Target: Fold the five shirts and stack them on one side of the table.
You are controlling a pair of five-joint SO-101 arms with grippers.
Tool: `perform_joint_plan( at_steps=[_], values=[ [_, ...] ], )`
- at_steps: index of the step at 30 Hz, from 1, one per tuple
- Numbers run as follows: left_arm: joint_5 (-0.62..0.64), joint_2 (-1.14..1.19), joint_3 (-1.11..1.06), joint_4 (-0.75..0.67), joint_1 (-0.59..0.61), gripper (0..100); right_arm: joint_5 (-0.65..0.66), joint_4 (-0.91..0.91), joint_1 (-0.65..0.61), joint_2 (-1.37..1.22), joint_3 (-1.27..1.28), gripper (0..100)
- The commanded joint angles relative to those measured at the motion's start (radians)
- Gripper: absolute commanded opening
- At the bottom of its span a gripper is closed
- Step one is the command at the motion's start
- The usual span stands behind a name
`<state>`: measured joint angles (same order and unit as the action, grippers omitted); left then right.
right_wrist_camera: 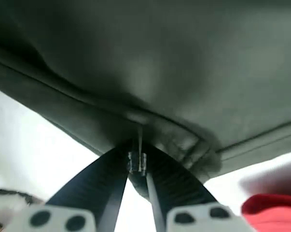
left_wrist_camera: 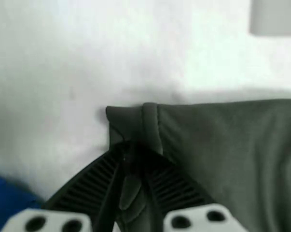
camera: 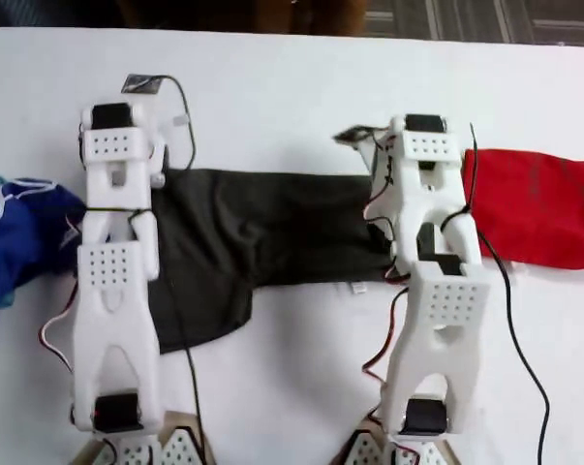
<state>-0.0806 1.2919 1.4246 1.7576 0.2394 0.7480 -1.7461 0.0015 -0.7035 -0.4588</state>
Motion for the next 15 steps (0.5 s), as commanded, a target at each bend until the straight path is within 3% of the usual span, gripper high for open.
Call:
perform_joint_plan(
  at_steps=[1,9,15],
  values=[
    [-0.005,0.002,0.021,0.002,-0.012,3,-0.005,-0.024,0.03,0.061,0.055,1.8],
    [-0.005,0.002,0.021,0.002,-0.012,3,0.132,-0.022,0.099,0.139,0.244,1.8],
    [-0.005,0.002,0.021,0.002,-0.012,3,0.143,-0.022,0.194,0.17,0.242,1.8]
  ],
)
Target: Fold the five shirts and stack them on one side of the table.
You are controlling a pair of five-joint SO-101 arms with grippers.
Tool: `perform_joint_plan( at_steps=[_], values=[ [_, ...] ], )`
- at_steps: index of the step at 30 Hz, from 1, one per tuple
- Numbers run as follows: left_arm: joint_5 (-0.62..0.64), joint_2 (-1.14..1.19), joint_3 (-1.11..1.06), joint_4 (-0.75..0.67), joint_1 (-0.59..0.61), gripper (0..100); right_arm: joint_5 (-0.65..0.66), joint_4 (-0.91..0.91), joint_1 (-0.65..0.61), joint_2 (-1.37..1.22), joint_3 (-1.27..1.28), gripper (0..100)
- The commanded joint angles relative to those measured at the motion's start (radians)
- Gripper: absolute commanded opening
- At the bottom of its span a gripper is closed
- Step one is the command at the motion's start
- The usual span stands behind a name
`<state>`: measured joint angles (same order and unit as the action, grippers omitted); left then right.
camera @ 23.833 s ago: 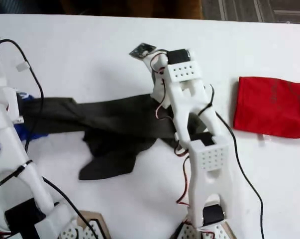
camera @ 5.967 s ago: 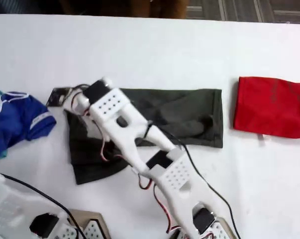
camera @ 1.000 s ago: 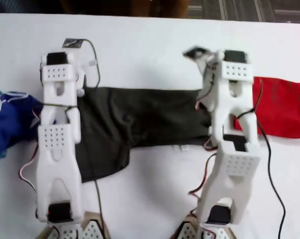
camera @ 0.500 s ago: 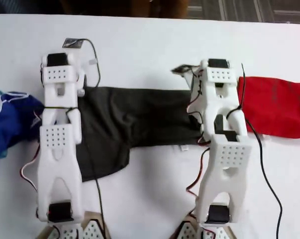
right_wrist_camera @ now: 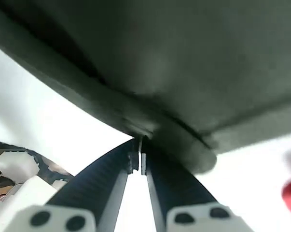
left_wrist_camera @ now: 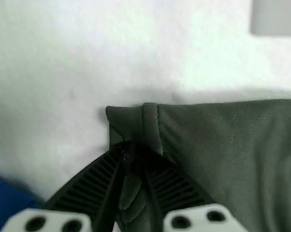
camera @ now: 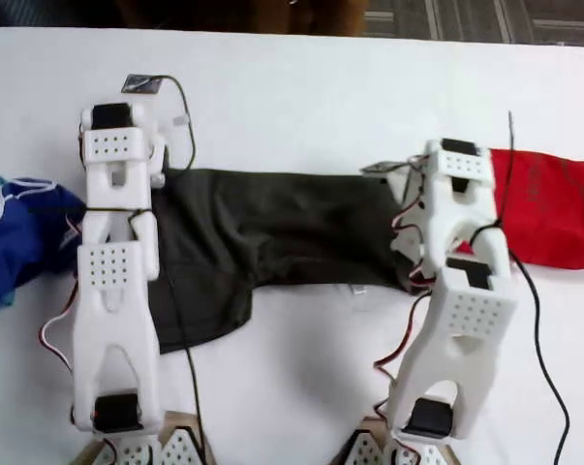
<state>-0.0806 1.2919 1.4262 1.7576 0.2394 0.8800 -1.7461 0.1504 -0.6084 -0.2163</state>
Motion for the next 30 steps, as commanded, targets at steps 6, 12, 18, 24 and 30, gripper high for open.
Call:
perform_joint_plan(
  at_steps=[6,12,18,24,30],
  values=[
    [-0.005,0.002,0.019,0.002,-0.012,3,0.012,-0.022,0.101,0.085,0.002,1.8],
    [-0.005,0.002,0.018,0.002,-0.012,3,0.011,-0.022,0.041,0.194,-0.008,1.8],
    [-0.005,0.002,0.018,0.002,-0.012,3,-0.037,0.001,-0.088,0.243,-0.184,1.8],
    [-0.005,0.002,0.018,0.002,-0.012,3,-0.118,0.056,-0.148,0.107,-0.361,1.8],
    [-0.005,0.002,0.018,0.002,-0.012,3,-0.11,-0.015,-0.165,-0.108,-0.416,1.8]
  ],
)
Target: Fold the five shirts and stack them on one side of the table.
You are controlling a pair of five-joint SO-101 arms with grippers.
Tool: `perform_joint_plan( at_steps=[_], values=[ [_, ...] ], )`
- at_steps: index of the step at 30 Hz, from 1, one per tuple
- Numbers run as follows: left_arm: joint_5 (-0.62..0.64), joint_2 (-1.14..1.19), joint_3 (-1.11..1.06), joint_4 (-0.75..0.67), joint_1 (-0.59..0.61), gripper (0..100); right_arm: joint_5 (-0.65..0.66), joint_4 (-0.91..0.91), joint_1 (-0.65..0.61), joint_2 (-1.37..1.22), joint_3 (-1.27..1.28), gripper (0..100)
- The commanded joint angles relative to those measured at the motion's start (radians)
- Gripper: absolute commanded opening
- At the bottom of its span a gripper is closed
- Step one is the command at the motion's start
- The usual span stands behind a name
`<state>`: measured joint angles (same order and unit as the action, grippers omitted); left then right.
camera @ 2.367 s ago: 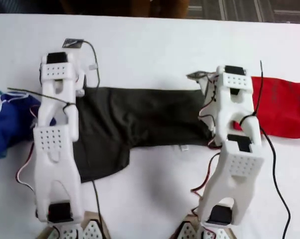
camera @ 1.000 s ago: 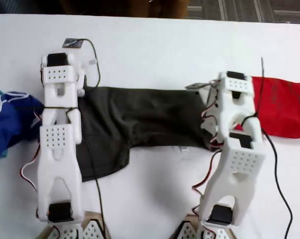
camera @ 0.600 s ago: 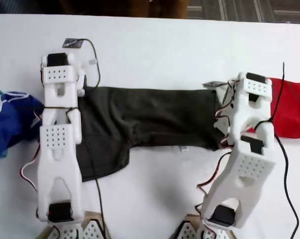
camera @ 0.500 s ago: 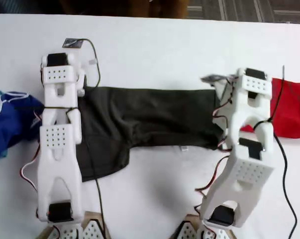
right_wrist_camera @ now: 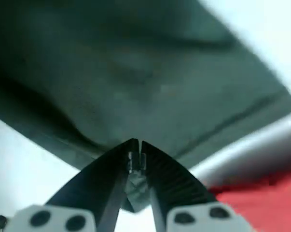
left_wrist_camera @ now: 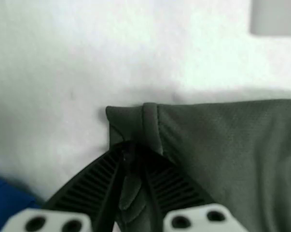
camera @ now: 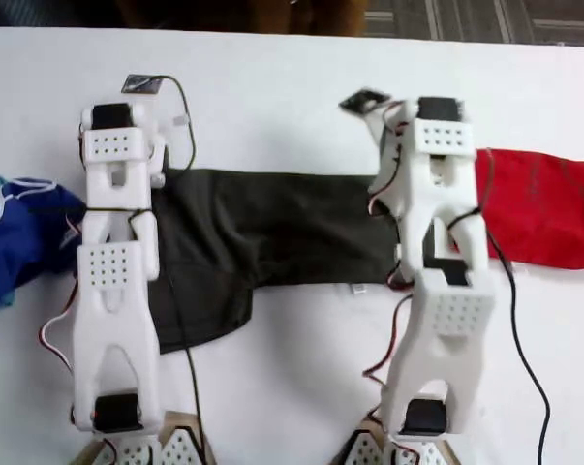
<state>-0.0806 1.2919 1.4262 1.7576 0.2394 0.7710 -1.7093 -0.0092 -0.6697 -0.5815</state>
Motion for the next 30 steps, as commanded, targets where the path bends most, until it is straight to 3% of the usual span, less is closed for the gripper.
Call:
perform_joint_plan(
  at_steps=[1,11,18,30],
  values=[
    [-0.005,0.002,0.018,0.002,-0.012,3,0.021,-0.065,-0.005,-0.068,-0.049,1.8],
    [-0.005,0.002,0.018,0.002,-0.012,3,0.049,-0.061,0.093,-0.018,0.158,1.8],
    [-0.005,0.002,0.018,0.002,-0.012,3,0.153,-0.061,0.203,0.061,0.285,1.8],
    [-0.005,0.002,0.018,0.002,-0.012,3,0.161,-0.038,0.189,0.16,0.155,1.8]
  ],
)
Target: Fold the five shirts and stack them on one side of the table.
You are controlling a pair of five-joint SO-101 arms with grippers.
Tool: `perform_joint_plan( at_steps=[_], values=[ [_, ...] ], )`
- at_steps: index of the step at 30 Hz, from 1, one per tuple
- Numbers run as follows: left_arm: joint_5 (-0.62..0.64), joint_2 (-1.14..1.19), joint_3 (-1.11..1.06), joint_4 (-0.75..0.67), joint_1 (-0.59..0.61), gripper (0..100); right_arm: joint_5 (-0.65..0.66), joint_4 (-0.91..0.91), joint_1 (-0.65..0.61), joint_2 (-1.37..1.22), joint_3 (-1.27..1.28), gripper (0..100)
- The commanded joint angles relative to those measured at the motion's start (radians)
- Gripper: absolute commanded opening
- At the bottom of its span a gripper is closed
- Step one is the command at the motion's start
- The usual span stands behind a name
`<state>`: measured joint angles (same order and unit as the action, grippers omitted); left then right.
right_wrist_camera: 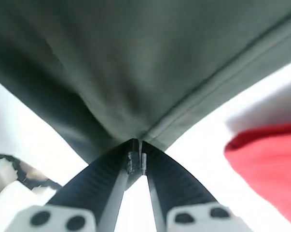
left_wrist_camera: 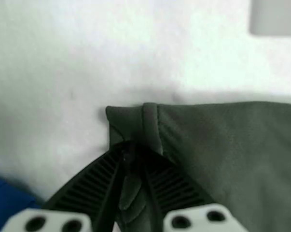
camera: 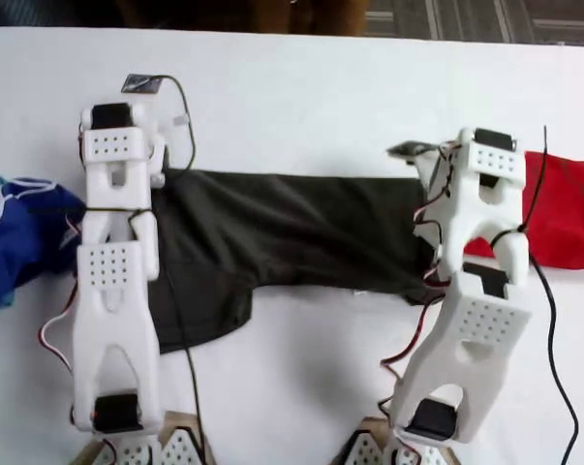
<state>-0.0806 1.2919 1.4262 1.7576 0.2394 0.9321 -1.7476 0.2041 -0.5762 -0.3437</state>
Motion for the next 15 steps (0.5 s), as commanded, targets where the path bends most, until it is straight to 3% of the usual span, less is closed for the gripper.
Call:
perform_joint_plan(
  at_steps=[1,7,15],
  values=[
    [-0.005,0.002,0.018,0.002,-0.012,3,-0.002,0.002,-0.03,0.067,-0.114,1.8],
    [-0.002,0.0,0.019,0.002,-0.012,5,-0.106,-0.01,-0.051,0.079,-0.183,1.8],
    [-0.005,-0.011,0.024,0.002,-0.011,25,-0.157,-0.022,-0.05,0.24,-0.077,1.8]
  ],
)
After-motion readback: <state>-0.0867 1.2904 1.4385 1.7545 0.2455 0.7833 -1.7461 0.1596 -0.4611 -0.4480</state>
